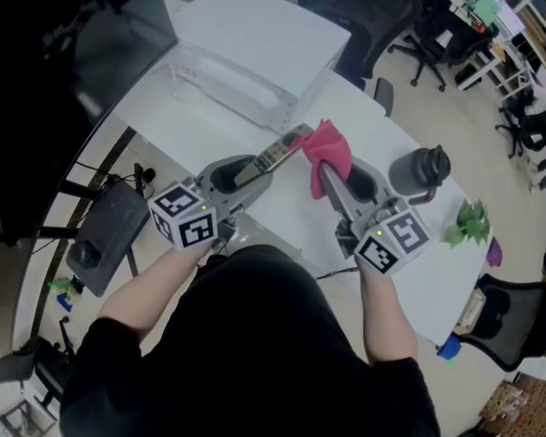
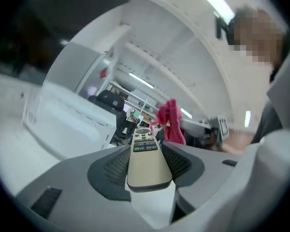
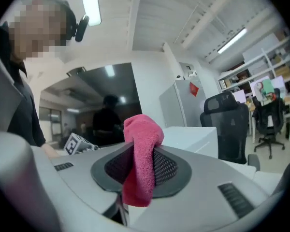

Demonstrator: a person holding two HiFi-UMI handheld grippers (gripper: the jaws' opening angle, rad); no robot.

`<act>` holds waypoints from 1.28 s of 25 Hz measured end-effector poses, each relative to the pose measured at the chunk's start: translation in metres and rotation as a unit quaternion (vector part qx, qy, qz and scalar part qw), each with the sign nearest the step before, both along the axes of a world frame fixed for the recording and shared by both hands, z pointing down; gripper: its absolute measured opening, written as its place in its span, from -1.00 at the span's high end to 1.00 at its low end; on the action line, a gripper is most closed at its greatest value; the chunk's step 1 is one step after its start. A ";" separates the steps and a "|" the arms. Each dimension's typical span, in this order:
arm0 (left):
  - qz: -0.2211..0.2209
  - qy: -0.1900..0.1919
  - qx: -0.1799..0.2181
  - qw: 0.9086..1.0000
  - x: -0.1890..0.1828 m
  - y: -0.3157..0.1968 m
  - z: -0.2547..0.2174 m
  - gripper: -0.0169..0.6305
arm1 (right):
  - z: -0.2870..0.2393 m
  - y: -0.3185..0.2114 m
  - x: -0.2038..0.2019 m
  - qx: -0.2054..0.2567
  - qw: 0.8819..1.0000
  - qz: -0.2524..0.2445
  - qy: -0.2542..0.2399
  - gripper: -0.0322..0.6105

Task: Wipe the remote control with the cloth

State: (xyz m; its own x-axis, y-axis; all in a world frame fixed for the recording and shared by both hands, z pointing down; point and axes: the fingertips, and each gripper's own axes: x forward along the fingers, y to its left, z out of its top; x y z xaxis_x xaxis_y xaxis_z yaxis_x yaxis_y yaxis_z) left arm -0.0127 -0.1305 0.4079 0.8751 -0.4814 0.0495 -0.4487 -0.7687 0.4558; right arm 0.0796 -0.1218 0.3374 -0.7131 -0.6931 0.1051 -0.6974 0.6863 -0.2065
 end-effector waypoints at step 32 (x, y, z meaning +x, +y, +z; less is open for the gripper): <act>0.153 0.417 -0.279 0.851 0.005 0.017 -0.037 0.32 | -0.014 -0.022 0.008 0.023 0.995 0.012 -0.096 0.59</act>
